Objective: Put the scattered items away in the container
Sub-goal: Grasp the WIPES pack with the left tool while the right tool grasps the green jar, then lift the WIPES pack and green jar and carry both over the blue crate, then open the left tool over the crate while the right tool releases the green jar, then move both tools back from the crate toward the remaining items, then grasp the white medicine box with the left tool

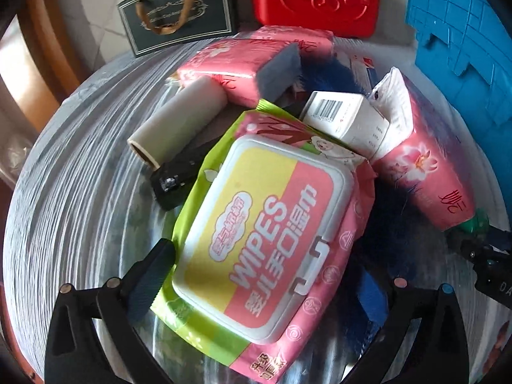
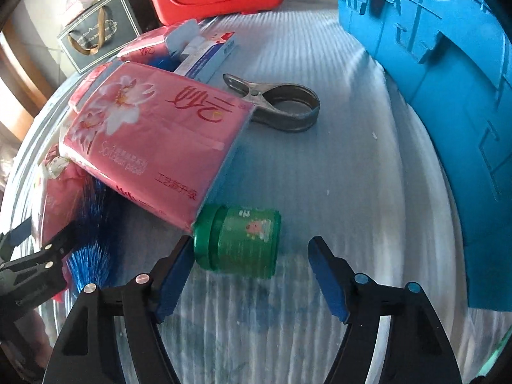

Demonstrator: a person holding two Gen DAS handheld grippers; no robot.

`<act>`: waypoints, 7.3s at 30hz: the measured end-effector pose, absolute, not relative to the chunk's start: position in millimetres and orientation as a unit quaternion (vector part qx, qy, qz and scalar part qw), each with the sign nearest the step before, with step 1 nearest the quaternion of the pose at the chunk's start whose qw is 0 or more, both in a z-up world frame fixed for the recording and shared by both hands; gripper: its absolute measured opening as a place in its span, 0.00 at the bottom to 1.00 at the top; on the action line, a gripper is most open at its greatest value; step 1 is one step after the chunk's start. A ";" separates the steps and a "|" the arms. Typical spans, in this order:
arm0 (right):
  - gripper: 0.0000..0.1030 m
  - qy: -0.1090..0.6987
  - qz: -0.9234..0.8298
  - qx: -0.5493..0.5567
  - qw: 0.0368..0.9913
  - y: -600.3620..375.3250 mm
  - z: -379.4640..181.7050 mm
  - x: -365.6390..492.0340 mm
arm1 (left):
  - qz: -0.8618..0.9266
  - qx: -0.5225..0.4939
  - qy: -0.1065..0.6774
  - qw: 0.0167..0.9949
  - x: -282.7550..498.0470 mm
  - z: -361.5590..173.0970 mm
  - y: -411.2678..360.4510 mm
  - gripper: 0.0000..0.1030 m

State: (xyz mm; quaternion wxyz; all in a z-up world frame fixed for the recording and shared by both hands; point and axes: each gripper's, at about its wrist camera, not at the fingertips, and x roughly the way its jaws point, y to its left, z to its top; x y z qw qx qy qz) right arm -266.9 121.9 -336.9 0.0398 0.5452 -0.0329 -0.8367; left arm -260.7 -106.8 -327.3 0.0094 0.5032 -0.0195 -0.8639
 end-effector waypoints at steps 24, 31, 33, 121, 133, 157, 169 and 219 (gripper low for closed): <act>0.45 -0.009 -0.865 0.498 0.050 114.6 -331.1 -247.4 | -0.865 0.499 0.018 0.051 -231.8 -312.7 -96.6 0.78; 0.45 -0.005 -0.876 0.476 0.078 116.8 -292.7 -230.9 | -0.883 0.464 0.033 0.064 -208.6 -267.3 -88.5 0.77; 0.45 0.000 -0.883 0.462 0.089 114.5 -275.2 -225.4 | -0.890 0.450 0.036 0.068 -203.5 -250.2 -88.6 0.77; 1.00 0.064 -0.943 0.323 0.040 523.6 -18.4 -192.7 | -0.907 0.407 -0.035 -0.105 -180.0 -26.2 348.8 0.79; 1.00 0.045 -0.952 0.299 0.045 525.9 -9.4 -176.3 | -0.932 0.356 -0.010 -0.060 -165.1 -4.9 320.2 0.79; 1.00 0.070 -0.955 0.274 0.089 379.0 4.7 -143.7 | -0.948 0.313 0.048 -0.021 -112.0 2.6 153.4 0.79; 1.00 0.071 -0.939 0.288 0.172 201.1 -25.3 -124.6 | -0.941 0.324 0.067 0.075 -68.7 -38.1 -54.1 0.79; 1.00 0.039 -0.832 0.528 0.167 120.0 -276.8 -286.6 | -0.826 0.559 0.046 0.055 -311.5 -315.5 -105.6 0.79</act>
